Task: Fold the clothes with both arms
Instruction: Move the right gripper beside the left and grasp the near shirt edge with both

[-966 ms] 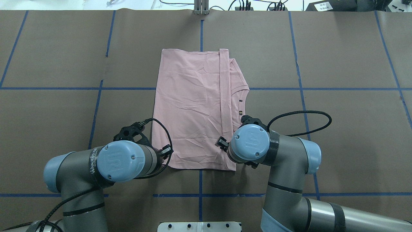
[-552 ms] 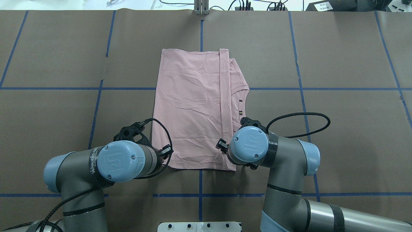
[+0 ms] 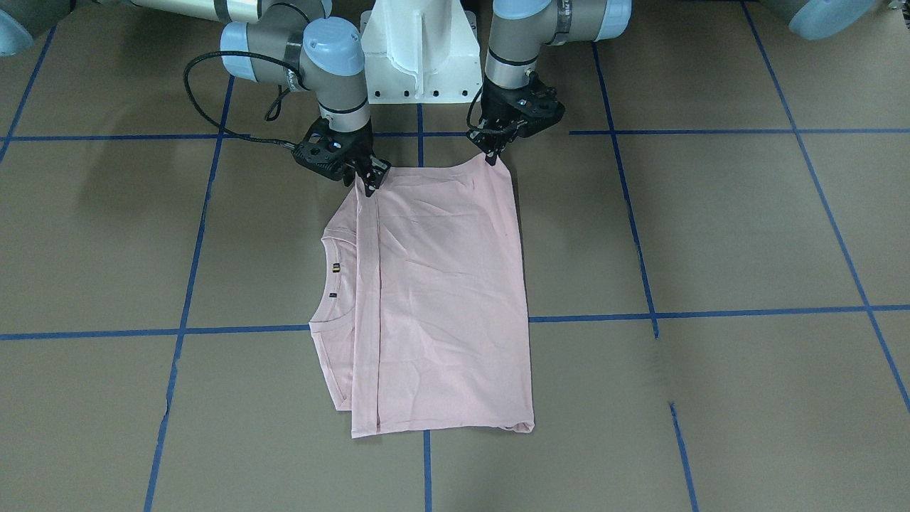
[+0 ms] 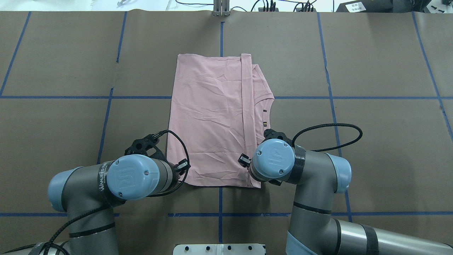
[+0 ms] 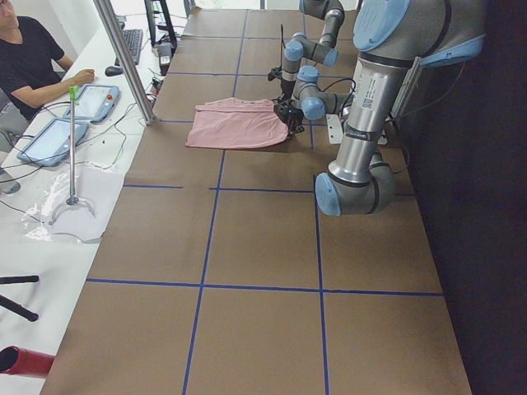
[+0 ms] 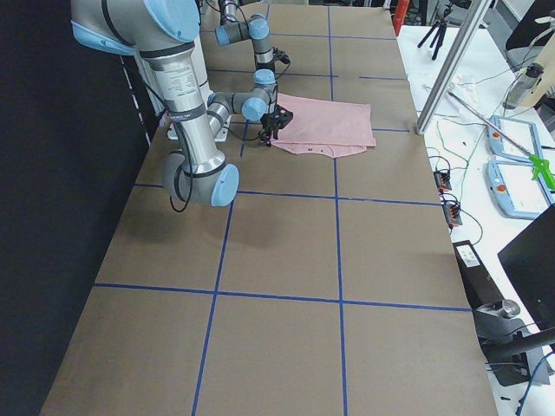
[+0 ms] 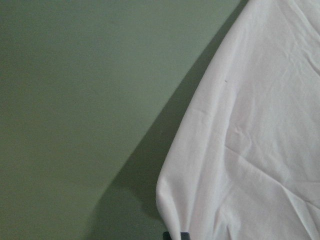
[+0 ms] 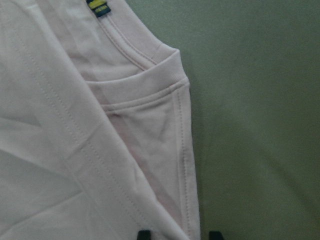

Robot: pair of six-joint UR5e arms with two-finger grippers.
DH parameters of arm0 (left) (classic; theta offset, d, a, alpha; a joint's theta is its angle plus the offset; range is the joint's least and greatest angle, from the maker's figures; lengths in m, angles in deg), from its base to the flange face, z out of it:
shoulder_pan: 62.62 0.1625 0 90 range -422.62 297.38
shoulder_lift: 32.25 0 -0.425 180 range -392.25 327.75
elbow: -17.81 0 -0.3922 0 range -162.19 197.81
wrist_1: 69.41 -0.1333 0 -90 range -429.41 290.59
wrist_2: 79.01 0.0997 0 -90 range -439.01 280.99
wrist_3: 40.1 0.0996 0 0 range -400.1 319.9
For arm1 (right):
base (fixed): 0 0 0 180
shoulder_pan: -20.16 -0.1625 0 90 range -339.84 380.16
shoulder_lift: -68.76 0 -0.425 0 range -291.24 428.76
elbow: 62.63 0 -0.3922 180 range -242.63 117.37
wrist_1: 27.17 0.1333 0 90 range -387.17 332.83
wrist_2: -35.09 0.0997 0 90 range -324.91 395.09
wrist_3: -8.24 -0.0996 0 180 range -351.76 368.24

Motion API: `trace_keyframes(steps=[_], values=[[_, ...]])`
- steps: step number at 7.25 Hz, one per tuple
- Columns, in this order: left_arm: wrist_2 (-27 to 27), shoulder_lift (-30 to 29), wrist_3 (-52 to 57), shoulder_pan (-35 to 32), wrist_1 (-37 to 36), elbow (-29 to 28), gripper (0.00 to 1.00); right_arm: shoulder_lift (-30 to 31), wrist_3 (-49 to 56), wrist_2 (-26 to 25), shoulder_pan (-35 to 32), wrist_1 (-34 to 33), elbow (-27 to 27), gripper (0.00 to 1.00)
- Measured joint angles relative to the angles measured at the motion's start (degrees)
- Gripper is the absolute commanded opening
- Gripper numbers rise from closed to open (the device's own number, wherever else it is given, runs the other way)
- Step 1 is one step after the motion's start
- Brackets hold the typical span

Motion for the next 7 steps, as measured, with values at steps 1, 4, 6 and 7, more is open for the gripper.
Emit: trace_keyframes(steps=[1,4,6,7], values=[[0.0,0.0,0.0,0.03,0.0,-0.01,0.0,0.0,0.28,0.05,-0.01,-0.01,-0.04,0.0],[0.0,-0.05,-0.02,0.11,0.0,-0.01,0.0,0.03,1.42,0.22,0.01,0.25,-0.09,0.0],[0.0,-0.28,0.0,0.16,-0.02,-0.02,0.0,0.24,1.41,0.22,-0.06,2.81,-0.38,0.0],[0.0,-0.34,0.0,0.17,-0.05,-0.02,0.0,0.29,1.24,0.19,-0.11,3.46,-0.49,0.0]])
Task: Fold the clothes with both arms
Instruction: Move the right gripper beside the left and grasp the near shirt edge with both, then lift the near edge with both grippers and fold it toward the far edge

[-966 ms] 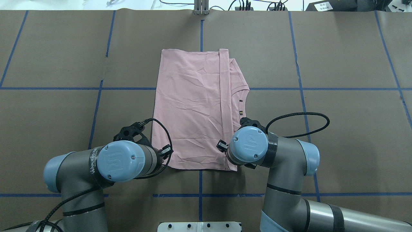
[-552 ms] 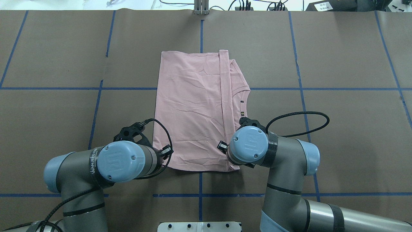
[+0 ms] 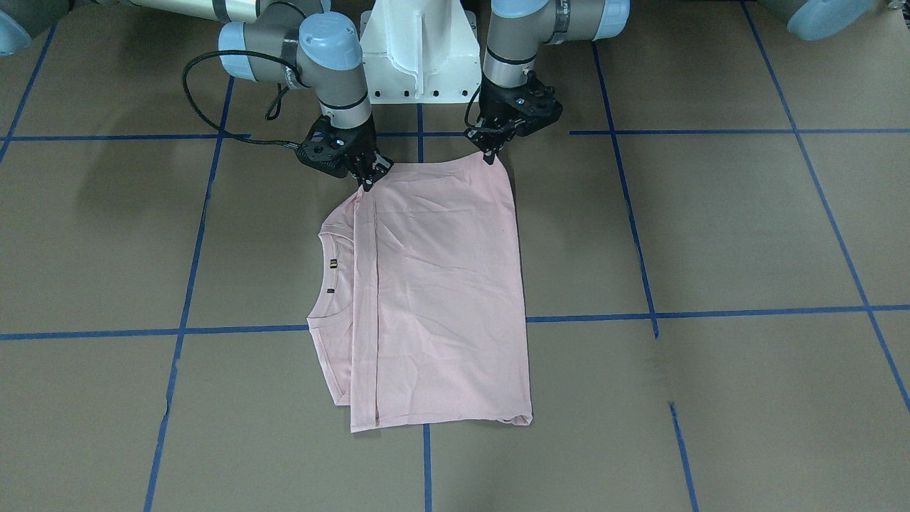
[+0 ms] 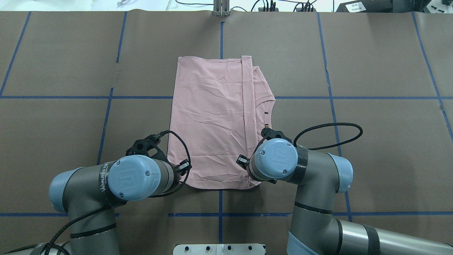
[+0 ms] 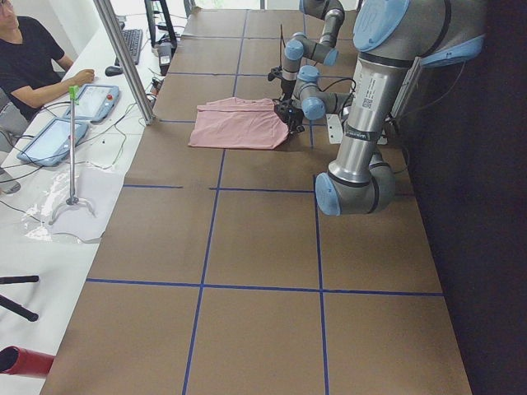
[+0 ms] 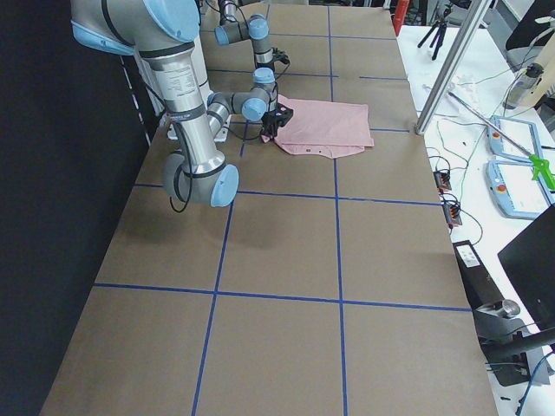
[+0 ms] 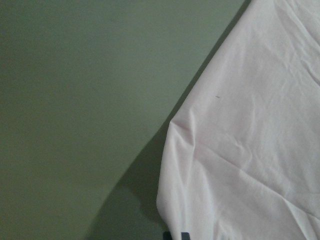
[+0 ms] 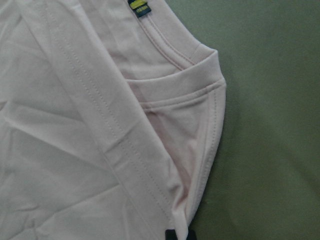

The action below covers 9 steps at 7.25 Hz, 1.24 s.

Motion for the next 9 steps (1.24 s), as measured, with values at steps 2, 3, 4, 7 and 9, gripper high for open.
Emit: trace_keyframes(steps=[2,3,4,7,9], values=[[-0.06,-0.02,0.0,0.0,-0.05,0.1,0.0,0.16,-0.05,0.08,-0.17,0.33,-0.55,0.0],[-0.06,0.17,0.0,0.07,-0.09,0.49,0.0,0.45,0.05,0.27,-0.29,0.36,-1.27,0.0],[-0.03,0.51,0.0,0.21,-0.14,1.31,0.0,1.11,0.11,0.44,-0.34,0.37,-2.42,0.0],[0.0,0.74,-0.05,2.94,-2.18,4.86,0.0,4.01,0.19,0.63,0.98,0.32,-7.89,0.0],[0.0,0.98,-0.11,6.6,-7.72,10.5,0.0,5.46,0.04,0.49,3.39,0.18,-10.74,0.0]])
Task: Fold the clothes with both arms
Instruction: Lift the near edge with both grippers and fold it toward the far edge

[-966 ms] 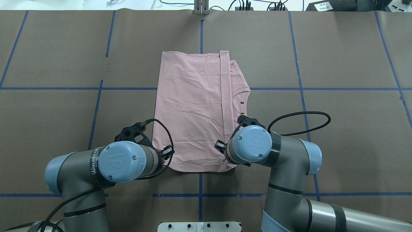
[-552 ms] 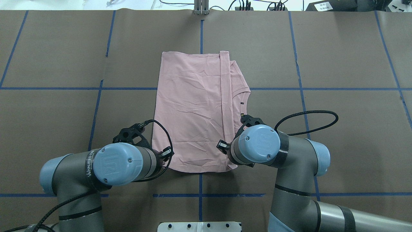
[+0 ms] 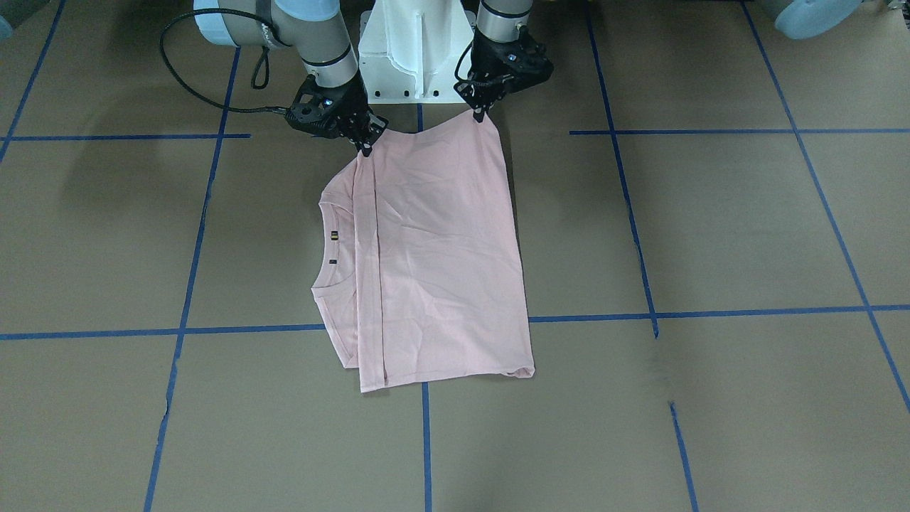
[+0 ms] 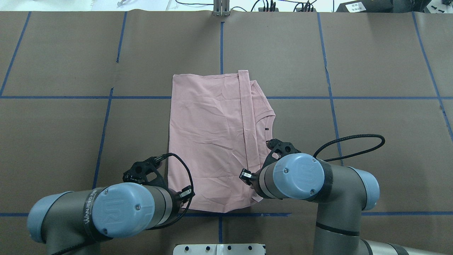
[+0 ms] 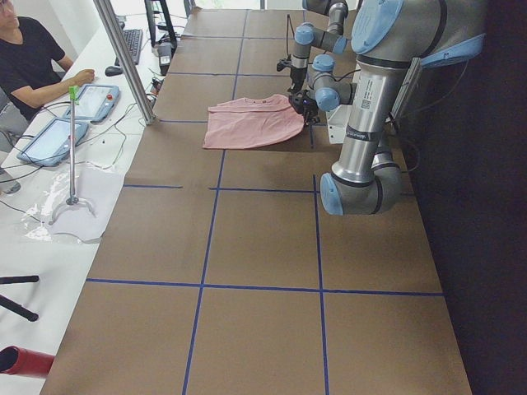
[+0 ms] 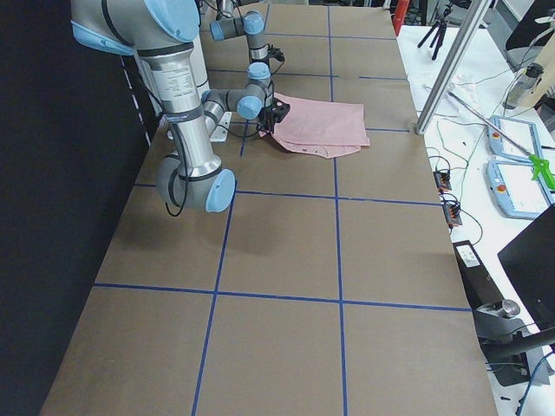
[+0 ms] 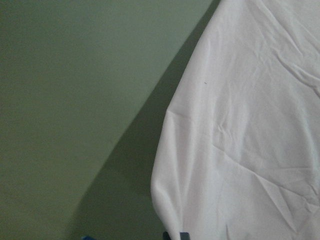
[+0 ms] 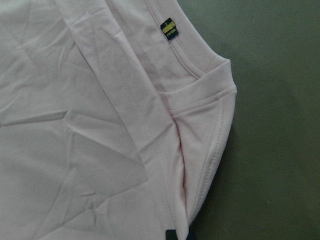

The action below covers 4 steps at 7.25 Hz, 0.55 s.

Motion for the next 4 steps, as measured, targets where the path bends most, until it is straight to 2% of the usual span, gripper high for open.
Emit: trace_keyframes(steps=[2,4], values=[[-0.14,0.08,-0.33,1.84,-3.55,4.05,0.0,1.4,-0.01,0.19,0.93,0.08,-1.94,0.0],[0.0,-0.07,-0.17,-0.06,-3.71,3.3,0.0,1.02,0.19,0.15,-0.26,0.76,-2.33,0.0]])
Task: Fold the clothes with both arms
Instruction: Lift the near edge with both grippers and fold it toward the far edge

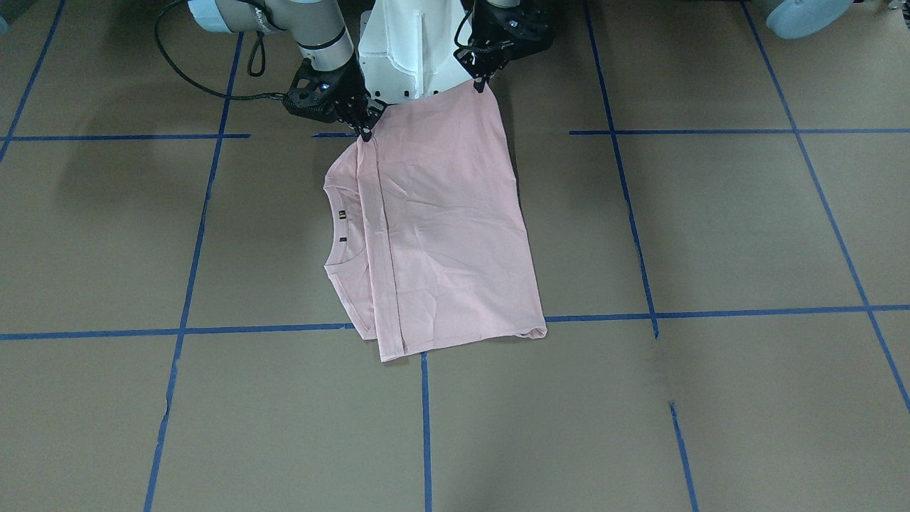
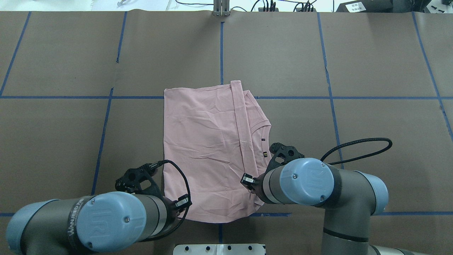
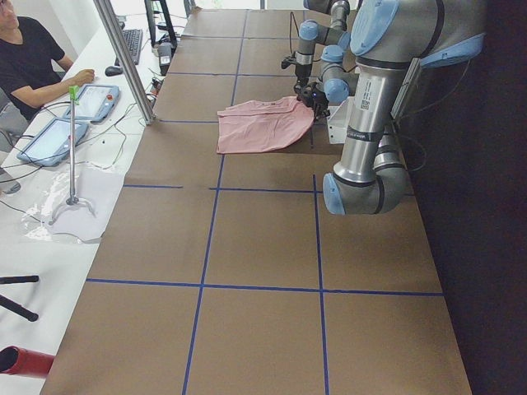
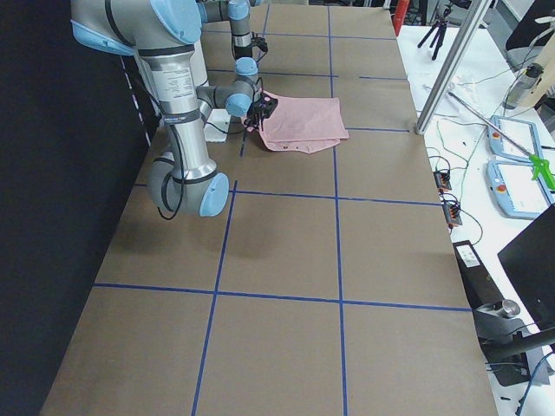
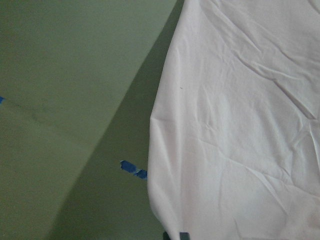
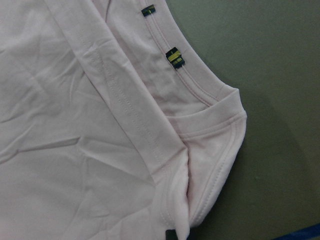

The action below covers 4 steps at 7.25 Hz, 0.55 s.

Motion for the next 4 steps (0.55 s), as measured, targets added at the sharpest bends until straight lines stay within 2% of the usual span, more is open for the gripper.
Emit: trace_keyframes(steps=[2,4], values=[[-0.05,-0.32,2.3,-6.05,1.9,-1.97,0.0,-1.05,0.14,-0.12,-4.13,2.58,1.48,0.0],[-0.08,-0.4,4.84,-9.48,5.78,-5.01,0.0,-3.6,0.35,-0.08,-6.99,3.67,5.49,0.0]])
